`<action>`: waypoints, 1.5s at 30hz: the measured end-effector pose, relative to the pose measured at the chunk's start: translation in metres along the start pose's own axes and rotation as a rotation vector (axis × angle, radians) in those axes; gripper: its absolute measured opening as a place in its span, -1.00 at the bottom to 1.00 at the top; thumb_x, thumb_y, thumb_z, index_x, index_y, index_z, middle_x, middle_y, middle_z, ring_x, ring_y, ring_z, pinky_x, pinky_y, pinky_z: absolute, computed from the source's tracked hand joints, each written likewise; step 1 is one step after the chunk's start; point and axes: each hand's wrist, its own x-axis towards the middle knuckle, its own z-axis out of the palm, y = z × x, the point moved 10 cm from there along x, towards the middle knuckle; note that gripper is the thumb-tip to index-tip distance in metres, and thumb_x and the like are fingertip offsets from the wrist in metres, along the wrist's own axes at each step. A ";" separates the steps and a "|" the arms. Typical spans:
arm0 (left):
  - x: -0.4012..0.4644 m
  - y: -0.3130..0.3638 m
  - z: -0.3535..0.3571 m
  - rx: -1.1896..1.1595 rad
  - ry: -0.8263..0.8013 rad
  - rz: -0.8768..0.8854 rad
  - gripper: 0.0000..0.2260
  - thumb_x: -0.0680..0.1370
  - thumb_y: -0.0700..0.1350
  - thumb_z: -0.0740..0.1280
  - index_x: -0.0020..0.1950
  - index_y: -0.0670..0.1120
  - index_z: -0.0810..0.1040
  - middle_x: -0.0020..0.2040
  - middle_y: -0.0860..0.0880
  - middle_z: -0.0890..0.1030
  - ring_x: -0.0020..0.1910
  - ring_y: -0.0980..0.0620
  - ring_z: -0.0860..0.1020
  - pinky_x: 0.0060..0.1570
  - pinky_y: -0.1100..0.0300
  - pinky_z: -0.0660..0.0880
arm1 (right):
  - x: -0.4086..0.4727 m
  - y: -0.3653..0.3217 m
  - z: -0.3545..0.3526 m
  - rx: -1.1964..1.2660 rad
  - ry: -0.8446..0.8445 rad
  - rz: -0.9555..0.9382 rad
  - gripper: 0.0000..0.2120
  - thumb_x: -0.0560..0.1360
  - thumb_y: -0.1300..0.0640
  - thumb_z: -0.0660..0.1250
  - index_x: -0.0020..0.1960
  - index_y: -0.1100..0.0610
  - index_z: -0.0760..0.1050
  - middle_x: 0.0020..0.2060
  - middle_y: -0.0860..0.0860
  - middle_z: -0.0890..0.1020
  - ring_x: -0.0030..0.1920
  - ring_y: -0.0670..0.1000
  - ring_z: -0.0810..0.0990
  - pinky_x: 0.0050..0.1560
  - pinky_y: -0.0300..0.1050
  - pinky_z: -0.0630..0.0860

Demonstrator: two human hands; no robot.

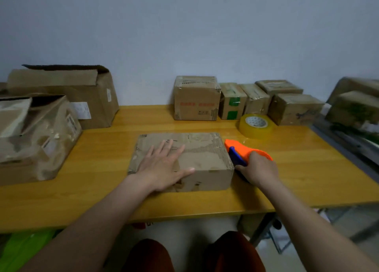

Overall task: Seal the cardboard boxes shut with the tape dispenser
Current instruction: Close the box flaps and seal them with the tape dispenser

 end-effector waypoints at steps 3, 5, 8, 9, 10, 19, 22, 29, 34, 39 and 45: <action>0.004 0.001 0.001 -0.012 0.020 0.030 -0.37 0.51 0.39 -0.23 0.54 0.20 -0.19 0.56 0.12 -0.24 0.54 0.04 -0.24 0.50 -0.01 -0.21 | 0.003 0.013 -0.010 0.116 0.082 -0.018 -0.76 0.53 -0.07 0.31 -0.12 0.11 0.45 -0.08 0.11 0.64 -0.05 0.16 0.59 -0.16 -0.05 0.41; 0.006 -0.004 0.001 -0.042 0.033 0.039 -0.49 0.62 0.23 -0.20 0.56 0.17 -0.15 0.57 0.15 -0.18 0.55 0.08 -0.19 0.49 0.03 -0.17 | 0.005 0.022 -0.027 0.293 0.133 -0.024 -0.74 0.54 -0.02 0.31 -0.17 0.16 0.48 -0.21 0.13 0.60 -0.17 0.16 0.56 -0.25 -0.04 0.40; 0.012 -0.016 -0.006 -0.113 0.086 -0.001 -0.55 0.67 0.10 -0.09 0.57 0.13 0.02 0.58 0.14 0.01 0.54 0.06 -0.02 0.48 0.04 -0.03 | 0.004 0.009 -0.067 0.576 0.157 -0.199 -0.74 0.54 0.06 0.34 -0.15 0.26 0.56 -0.26 0.22 0.60 -0.24 0.20 0.53 -0.29 -0.06 0.33; 0.013 -0.020 -0.012 -0.181 0.133 -0.025 -0.58 0.68 0.05 -0.03 0.56 0.12 0.12 0.55 0.10 0.11 0.52 0.03 0.06 0.46 0.05 0.04 | 0.001 0.000 -0.081 0.700 0.138 -0.282 -0.77 0.54 0.09 0.35 -0.11 0.28 0.59 -0.23 0.24 0.61 -0.22 0.22 0.55 -0.26 -0.07 0.35; 0.014 -0.023 -0.017 -0.256 0.183 -0.045 -0.61 0.68 0.00 0.02 0.53 0.11 0.22 0.51 0.06 0.20 0.47 0.02 0.13 0.44 0.08 0.09 | -0.003 -0.011 -0.093 0.821 0.096 -0.358 -0.79 0.54 0.12 0.35 -0.07 0.29 0.60 -0.19 0.24 0.63 -0.20 0.20 0.57 -0.23 -0.08 0.38; 0.000 -0.053 -0.079 -1.166 0.368 -0.168 -0.52 0.57 -0.39 0.08 0.46 -0.11 0.38 0.40 -0.06 0.46 0.39 0.02 0.38 0.41 0.04 0.28 | -0.023 -0.116 -0.104 1.026 -0.440 -0.694 -0.67 0.45 0.03 0.34 0.06 0.26 0.61 -0.06 0.18 0.68 -0.10 0.06 0.61 0.03 -0.08 0.46; -0.008 -0.055 -0.103 -1.424 0.304 -0.138 -0.65 0.57 -0.28 0.09 0.16 -0.11 0.61 0.17 -0.10 0.63 0.21 -0.01 0.54 0.34 0.05 0.33 | -0.021 -0.131 -0.096 0.959 -0.494 -0.726 -0.65 0.45 0.02 0.34 0.09 0.25 0.60 0.01 0.19 0.67 -0.01 0.15 0.61 0.12 0.02 0.45; -0.004 -0.068 -0.090 -1.769 0.144 -0.235 -0.70 0.56 -0.18 0.09 0.01 -0.22 0.60 -0.08 -0.16 0.67 -0.05 -0.07 0.60 0.12 0.03 0.49 | -0.016 -0.149 -0.093 0.858 -0.486 -0.702 -0.47 0.46 -0.15 0.36 0.00 0.37 0.55 -0.09 0.26 0.63 -0.10 0.21 0.57 -0.01 -0.05 0.44; 0.003 -0.057 -0.058 -2.048 -0.017 -0.404 -0.79 0.55 -0.09 0.33 0.03 -0.24 0.54 -0.11 -0.22 0.68 -0.09 -0.14 0.64 -0.13 -0.02 0.57 | -0.004 -0.156 -0.097 0.847 -0.172 -0.568 -0.38 0.32 -0.39 0.29 -0.33 0.21 0.59 -0.45 0.09 0.64 -0.43 0.06 0.61 -0.37 -0.25 0.43; 0.007 -0.067 -0.042 -2.012 0.110 -0.506 -0.93 0.53 -0.28 0.36 -0.15 -0.21 0.52 -0.24 -0.16 0.66 -0.18 -0.04 0.62 -0.13 0.01 0.55 | -0.005 -0.161 -0.101 0.804 -0.098 -0.556 -0.40 0.22 -0.42 0.31 -0.41 0.16 0.58 -0.52 0.05 0.61 -0.50 -0.04 0.58 -0.43 -0.25 0.39; 0.007 -0.088 -0.031 -2.019 0.216 -0.594 -0.94 0.55 -0.29 0.34 -0.12 -0.22 0.52 -0.18 -0.16 0.61 -0.22 -0.05 0.61 -0.32 0.08 0.57 | -0.009 -0.182 -0.102 0.704 -0.098 -0.583 -0.23 0.14 -0.48 0.28 -0.28 0.28 0.60 -0.45 0.11 0.64 -0.37 0.11 0.65 -0.32 -0.10 0.45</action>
